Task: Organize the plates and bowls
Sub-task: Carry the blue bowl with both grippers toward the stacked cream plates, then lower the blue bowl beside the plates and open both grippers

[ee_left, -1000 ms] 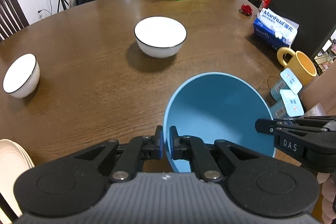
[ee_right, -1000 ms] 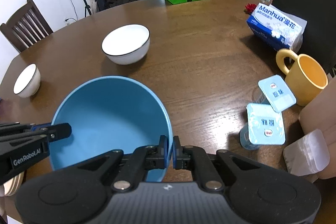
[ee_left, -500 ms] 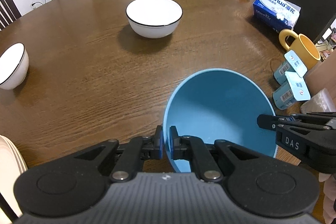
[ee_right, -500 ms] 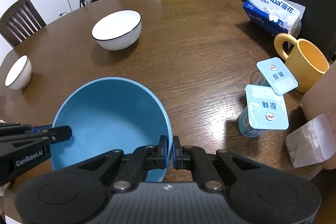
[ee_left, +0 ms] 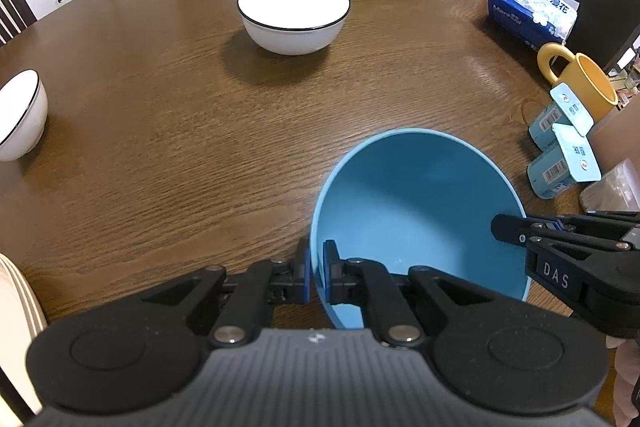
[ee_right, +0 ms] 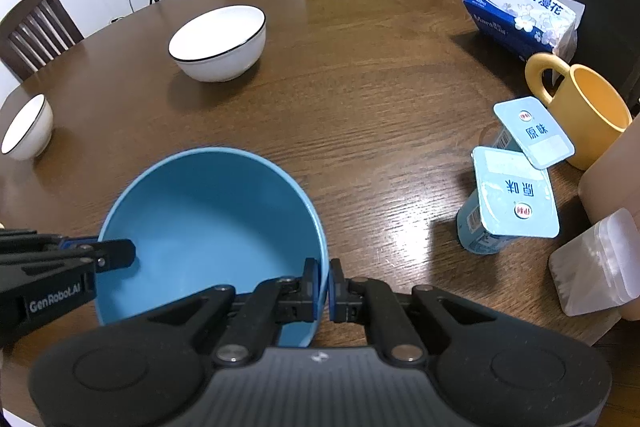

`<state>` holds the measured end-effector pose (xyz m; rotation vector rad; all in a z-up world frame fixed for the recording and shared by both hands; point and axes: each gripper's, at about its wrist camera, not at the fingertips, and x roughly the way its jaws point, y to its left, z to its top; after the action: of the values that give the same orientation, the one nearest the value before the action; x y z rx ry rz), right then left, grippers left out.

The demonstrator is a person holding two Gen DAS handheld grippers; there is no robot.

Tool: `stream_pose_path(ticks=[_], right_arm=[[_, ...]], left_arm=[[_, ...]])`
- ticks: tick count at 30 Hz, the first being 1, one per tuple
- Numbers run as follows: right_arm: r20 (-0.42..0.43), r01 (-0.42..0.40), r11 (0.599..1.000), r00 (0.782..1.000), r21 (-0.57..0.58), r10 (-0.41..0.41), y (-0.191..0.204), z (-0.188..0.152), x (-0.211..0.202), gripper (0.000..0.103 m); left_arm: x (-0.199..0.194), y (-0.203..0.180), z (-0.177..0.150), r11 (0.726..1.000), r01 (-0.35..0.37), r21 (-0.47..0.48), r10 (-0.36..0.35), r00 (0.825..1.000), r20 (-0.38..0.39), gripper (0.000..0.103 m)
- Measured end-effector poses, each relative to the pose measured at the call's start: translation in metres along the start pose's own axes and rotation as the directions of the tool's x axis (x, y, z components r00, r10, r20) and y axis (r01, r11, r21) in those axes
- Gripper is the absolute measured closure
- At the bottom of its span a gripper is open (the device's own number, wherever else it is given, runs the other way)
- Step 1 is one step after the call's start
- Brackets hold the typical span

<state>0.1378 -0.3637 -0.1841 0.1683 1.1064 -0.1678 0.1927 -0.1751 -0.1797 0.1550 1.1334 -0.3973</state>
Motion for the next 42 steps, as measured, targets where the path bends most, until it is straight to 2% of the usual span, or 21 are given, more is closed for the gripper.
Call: stream_pose_path(ticks=[11,24,28,30,31,32,34,37,42], right_arm=[[0.013,0.008,1.0,1.0,-0.019,-0.008,0.006,0.0,-0.001,0.098],[-0.009,0.02,1.0,1.0,-0.016,-0.02,0.006,0.003,0.0,0.098],[-0.016,0.01,1.0,1.0,-0.003,-0.01,0.004,0.003,0.001,0.09],[-0.014,0.008,1.0,1.0,0.003,-0.008,0.002,0.002,0.0,0.09],[-0.011,0.002,1.0,1.0,0.01,-0.002,0.0,0.002,-0.001,0.087],[-0.008,-0.003,1.0,1.0,0.018,0.003,-0.002,0.002,-0.002,0.08],[0.002,-0.001,0.999,1.0,0.036,0.001,-0.005,0.003,-0.006,0.07],[0.028,-0.02,0.998,0.999,0.062,0.018,-0.011,0.002,-0.018,0.063],[0.083,-0.041,0.995,0.996,0.089,0.034,-0.016,-0.003,-0.039,0.046]], left_arm=[[0.003,0.004,-0.001,1.0,0.011,-0.023,-0.011,1.0,-0.011,0.096],[0.002,0.005,-0.002,0.999,0.031,-0.02,-0.032,0.999,-0.023,0.094],[0.001,0.007,-0.002,0.999,0.041,-0.03,-0.042,0.999,-0.024,0.092],[-0.002,0.008,-0.001,0.999,0.039,-0.031,-0.04,0.999,-0.016,0.081],[-0.004,0.008,-0.001,0.999,0.038,-0.031,-0.038,0.999,-0.009,0.063],[-0.007,0.008,0.0,0.999,0.037,-0.03,-0.037,0.999,0.004,0.053],[-0.017,0.007,0.001,0.999,0.042,-0.02,-0.041,0.998,0.036,0.051],[-0.029,0.007,0.002,0.999,0.039,-0.015,-0.038,0.996,0.075,0.034],[-0.047,0.012,0.002,0.998,0.048,-0.034,-0.043,0.99,0.133,0.024]])
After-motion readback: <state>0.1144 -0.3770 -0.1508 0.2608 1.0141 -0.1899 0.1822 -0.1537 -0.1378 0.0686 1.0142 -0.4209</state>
